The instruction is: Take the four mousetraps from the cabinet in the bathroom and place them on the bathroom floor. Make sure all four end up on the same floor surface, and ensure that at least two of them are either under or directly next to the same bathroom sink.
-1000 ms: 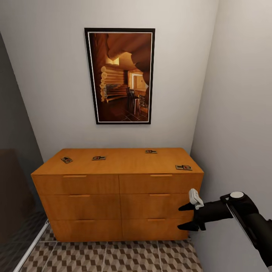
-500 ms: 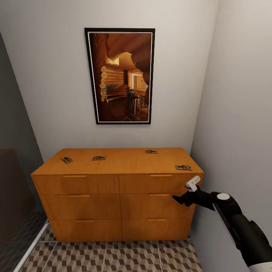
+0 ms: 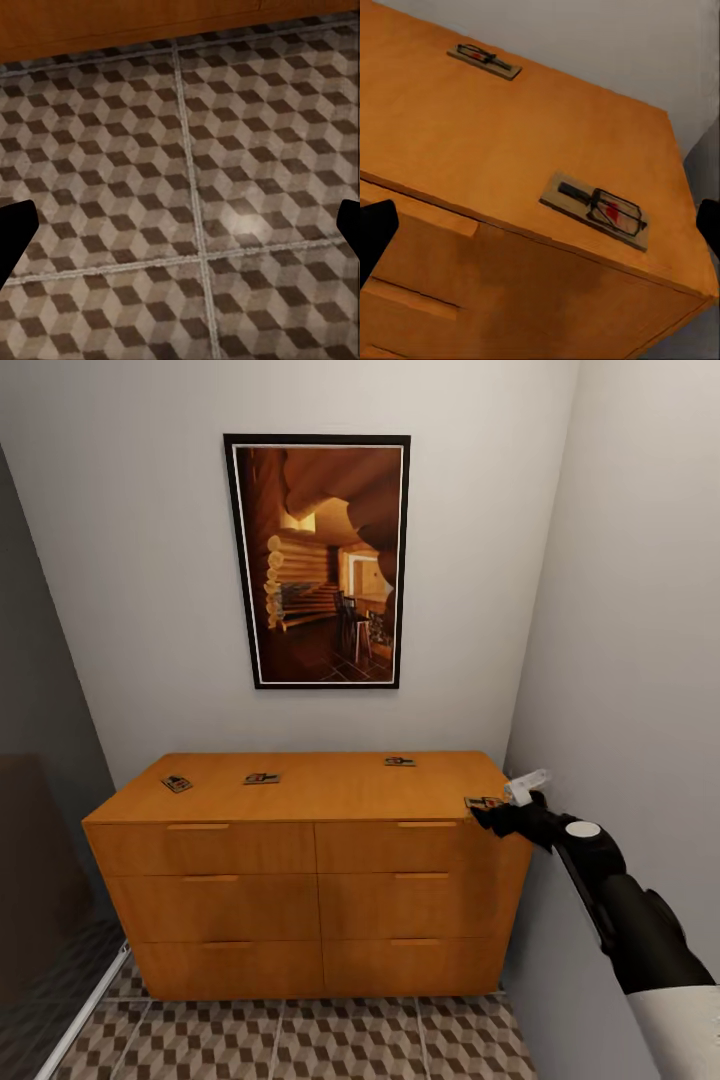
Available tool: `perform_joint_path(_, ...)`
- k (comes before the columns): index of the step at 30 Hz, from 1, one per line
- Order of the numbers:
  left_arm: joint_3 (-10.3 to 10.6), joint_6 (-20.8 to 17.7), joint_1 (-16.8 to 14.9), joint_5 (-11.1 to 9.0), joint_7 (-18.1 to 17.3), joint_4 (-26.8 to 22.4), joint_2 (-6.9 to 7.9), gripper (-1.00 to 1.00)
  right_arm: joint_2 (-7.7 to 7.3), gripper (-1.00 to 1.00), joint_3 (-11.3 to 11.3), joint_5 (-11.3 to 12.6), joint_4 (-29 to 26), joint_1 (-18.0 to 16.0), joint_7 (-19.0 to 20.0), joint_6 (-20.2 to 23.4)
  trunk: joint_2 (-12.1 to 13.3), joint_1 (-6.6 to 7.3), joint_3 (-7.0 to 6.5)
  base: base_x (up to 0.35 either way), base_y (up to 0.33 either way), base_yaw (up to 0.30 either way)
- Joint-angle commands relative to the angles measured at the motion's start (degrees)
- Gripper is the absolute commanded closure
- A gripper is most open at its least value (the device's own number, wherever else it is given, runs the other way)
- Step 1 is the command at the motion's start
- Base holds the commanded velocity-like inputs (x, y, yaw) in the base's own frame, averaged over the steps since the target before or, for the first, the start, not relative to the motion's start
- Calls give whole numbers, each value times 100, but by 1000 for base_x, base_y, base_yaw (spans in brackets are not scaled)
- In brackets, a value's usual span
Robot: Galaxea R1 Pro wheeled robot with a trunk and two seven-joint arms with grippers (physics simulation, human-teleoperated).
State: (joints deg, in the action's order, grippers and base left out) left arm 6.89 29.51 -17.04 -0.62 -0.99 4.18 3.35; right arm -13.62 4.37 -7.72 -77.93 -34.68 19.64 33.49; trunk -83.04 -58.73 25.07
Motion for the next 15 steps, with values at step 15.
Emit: perform_joint_path(15,23,36,-10,-9,-7,14,-36,-100,-13,-100,3,328,1550,-3086,-677,889,-4,0,7,0,0,0)
